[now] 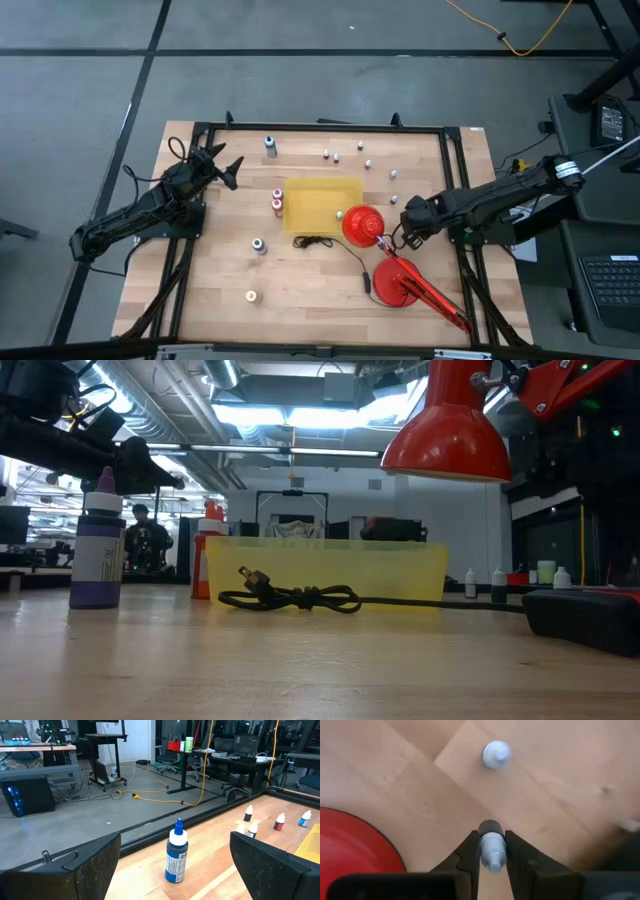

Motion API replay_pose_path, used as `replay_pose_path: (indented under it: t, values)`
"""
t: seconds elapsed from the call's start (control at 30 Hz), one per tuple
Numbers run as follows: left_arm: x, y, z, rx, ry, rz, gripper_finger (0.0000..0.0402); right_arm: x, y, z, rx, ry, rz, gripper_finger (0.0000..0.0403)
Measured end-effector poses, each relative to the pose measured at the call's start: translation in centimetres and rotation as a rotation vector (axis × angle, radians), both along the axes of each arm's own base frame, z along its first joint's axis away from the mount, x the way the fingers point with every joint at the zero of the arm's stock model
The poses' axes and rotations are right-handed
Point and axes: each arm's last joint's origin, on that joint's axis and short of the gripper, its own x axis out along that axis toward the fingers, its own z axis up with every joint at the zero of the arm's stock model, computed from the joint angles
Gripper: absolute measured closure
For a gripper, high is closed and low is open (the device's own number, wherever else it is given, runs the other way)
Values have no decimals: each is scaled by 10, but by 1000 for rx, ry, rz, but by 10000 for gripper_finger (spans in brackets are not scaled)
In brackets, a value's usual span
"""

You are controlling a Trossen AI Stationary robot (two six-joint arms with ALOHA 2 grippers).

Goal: Pick & Place food coloring
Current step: Put the bottom small brown food coloring bottle into the yellow container

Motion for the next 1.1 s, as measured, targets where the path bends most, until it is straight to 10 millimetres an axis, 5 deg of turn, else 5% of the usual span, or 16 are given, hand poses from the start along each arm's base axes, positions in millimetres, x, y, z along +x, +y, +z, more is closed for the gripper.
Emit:
replay_pose_path:
  t: [0.37,0.6,0.87,1.1]
  values:
    - [0,0,0,0,-1,0,37,1,-37,61,-98,6,-61,330]
    - [0,0,0,0,-1,0,38,25,-76,107,-171,-59,-101,330]
    - [0,0,0,0,-1,0,37,94,-121,147,-216,-97,-11,327]
    - [0,0,0,0,0,0,37,173,-143,150,-198,-128,159,329]
